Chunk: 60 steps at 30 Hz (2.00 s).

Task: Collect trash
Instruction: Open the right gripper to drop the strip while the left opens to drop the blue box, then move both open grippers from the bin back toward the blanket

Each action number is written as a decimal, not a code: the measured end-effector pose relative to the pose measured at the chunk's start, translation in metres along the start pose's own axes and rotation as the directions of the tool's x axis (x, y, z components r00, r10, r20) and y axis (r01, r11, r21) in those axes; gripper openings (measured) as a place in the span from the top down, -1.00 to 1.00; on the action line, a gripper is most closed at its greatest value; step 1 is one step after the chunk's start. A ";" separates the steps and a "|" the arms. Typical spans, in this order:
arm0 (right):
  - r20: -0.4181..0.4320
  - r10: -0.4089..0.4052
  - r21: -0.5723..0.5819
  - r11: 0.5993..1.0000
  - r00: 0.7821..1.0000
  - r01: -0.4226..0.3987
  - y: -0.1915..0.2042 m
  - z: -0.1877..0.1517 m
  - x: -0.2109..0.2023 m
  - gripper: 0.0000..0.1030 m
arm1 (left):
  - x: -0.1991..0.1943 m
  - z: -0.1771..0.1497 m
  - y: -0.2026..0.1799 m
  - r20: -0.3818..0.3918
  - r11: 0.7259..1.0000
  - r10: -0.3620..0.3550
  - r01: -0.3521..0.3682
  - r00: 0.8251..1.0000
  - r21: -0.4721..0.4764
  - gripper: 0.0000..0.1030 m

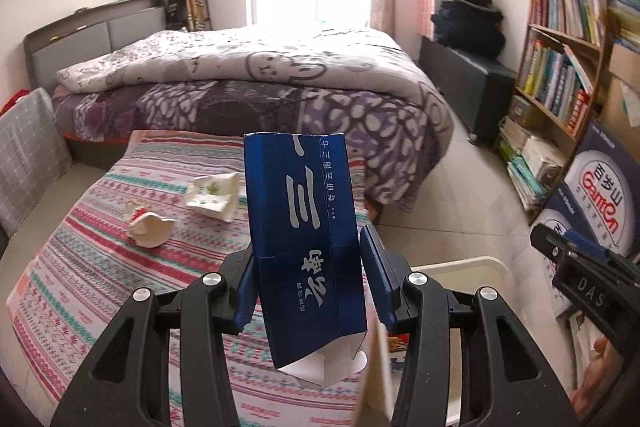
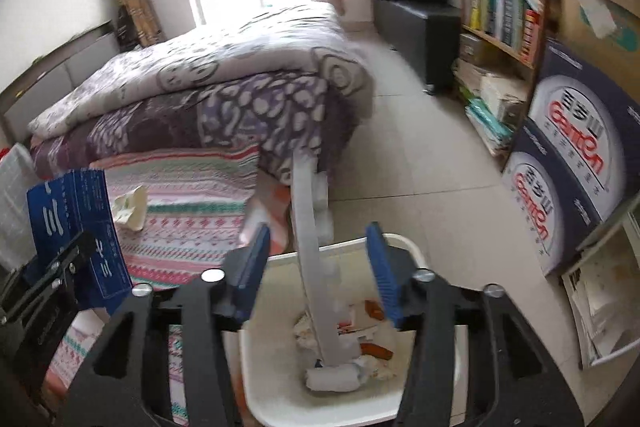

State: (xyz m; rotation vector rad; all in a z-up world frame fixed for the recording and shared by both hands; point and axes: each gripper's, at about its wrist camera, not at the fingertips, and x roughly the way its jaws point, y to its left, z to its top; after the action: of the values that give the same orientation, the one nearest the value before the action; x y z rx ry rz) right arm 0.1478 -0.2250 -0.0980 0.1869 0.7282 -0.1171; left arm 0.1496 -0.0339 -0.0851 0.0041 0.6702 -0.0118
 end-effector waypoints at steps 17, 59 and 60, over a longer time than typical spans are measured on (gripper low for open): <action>0.003 -0.130 0.188 0.974 0.992 0.127 -0.080 0.006 -0.002 -0.56 | 0.016 -0.011 -0.071 -0.045 0.992 -0.088 0.092 0.995 0.087 0.09; -0.073 -0.140 -0.068 0.988 0.987 0.135 0.060 -0.005 0.040 -0.86 | 0.099 -0.015 0.119 -0.238 0.964 0.186 -0.224 0.953 -0.144 -0.61; -0.079 -0.136 -0.074 0.989 0.987 0.130 0.064 -0.006 0.042 -0.86 | 0.103 -0.012 0.131 -0.241 0.954 0.213 -0.255 0.947 -0.158 -0.63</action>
State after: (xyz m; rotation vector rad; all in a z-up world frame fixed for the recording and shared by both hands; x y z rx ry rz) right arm 0.1862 -0.1629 -0.1219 0.0772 0.8276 -0.2124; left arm 0.2245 0.0966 -0.1586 -0.0970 0.8895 0.2859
